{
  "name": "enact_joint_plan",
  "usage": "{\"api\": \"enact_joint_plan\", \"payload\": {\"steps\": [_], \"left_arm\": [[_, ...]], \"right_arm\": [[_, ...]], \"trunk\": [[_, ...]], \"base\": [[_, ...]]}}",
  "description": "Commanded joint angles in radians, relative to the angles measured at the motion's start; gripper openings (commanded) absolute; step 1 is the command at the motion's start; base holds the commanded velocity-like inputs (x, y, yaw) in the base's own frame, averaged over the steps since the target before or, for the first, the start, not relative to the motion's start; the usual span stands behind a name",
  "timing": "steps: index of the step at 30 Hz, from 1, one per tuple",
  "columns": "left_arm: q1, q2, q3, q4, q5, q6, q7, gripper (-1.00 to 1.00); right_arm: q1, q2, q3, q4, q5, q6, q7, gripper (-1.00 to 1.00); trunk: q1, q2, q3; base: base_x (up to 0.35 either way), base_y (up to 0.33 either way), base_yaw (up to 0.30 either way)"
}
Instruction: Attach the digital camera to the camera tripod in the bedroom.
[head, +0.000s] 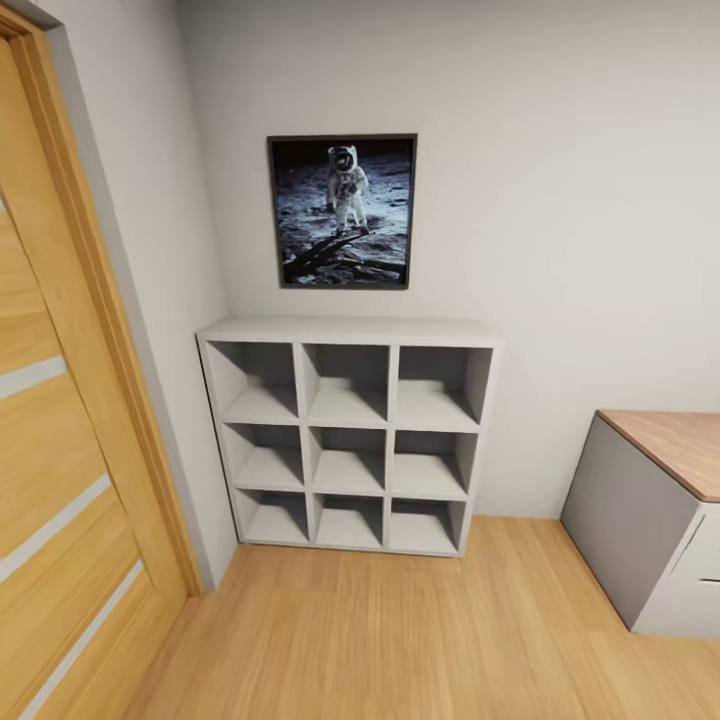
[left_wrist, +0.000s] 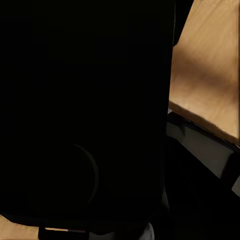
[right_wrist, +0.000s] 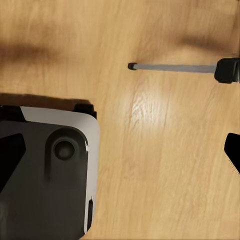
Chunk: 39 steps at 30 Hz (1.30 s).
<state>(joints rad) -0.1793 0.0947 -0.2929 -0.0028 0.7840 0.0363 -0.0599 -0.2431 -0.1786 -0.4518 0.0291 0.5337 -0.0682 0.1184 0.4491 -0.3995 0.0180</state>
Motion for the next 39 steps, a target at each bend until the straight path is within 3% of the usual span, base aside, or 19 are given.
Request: {"api": "enact_joint_plan", "payload": {"steps": [1,31,39], "left_arm": [[0.0,0.0,-0.008,0.0,0.009,0.004,-0.005,-1.0],[0.0,0.0,-0.008,-0.001,0.009,0.004,-0.005,-1.0],[0.0,0.0,-0.008,0.0,0.009,0.003,-0.005,-1.0]], "right_arm": [[-0.001,-0.001,-0.008,0.003,0.008,-0.005,0.001,1.0],[-0.001,0.0,-0.01,0.003,-0.001,-0.012,0.0,1.0],[-0.001,0.001,-0.011,0.003,-0.003,-0.009,0.0,1.0]], "trunk": [[0.001,-0.001,0.0],[0.001,-0.001,0.0],[0.001,-0.001,0.0]], "base": [[0.314,0.0,-0.003],[0.319,0.115,0.0],[0.319,0.134,-0.178]]}}
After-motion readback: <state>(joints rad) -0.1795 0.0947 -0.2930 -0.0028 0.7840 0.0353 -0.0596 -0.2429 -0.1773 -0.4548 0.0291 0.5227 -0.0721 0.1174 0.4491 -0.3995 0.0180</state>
